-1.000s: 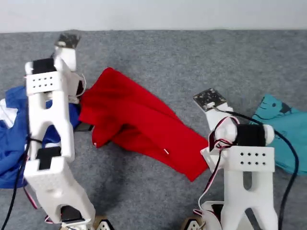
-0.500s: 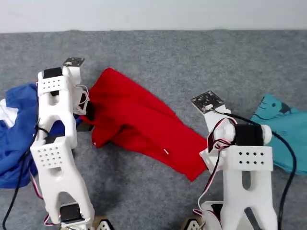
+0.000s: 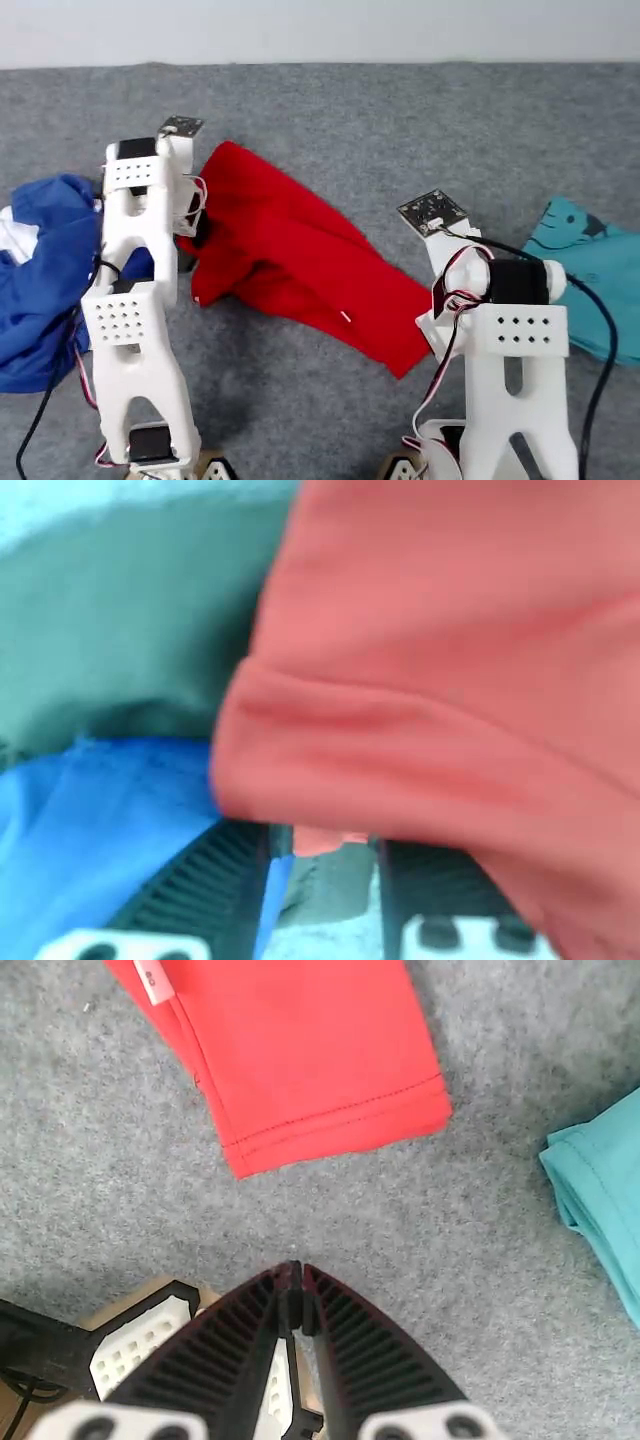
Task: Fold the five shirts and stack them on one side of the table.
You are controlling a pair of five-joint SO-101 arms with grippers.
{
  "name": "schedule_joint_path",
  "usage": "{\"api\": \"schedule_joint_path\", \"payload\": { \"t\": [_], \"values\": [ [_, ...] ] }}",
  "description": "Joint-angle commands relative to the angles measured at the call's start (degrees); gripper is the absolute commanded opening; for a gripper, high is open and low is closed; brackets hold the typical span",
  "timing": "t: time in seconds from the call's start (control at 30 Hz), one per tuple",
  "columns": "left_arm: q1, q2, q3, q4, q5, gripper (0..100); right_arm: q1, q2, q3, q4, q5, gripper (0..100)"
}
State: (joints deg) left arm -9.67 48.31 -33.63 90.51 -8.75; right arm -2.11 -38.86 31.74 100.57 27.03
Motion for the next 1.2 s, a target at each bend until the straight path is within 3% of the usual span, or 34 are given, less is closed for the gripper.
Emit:
{"api": "schedule_joint_path", "payload": {
  "t": [0.0,0.4,0.53,0.9,1.17],
  "values": [
    [1.7,-0.3,-1.8,0.3,0.6,13,-0.2,-0.8,-0.2,1.6,-0.6,0.9],
    [3.5,0.3,-1.8,0.3,1.8,12,-0.2,-0.8,-0.2,1.6,-0.6,0.9],
    [3.9,-0.3,-2.3,0.2,1.8,1,-0.2,-0.8,-0.2,1.6,-0.6,0.9],
    [4.1,-0.4,-18.6,10.2,2.1,1,-0.2,-0.8,-0.2,1.5,-0.6,0.9],
    [3.4,-8.4,-15.6,10.2,2.5,1,-0.6,-0.8,-0.2,1.4,-0.6,0.9]
  ]
}}
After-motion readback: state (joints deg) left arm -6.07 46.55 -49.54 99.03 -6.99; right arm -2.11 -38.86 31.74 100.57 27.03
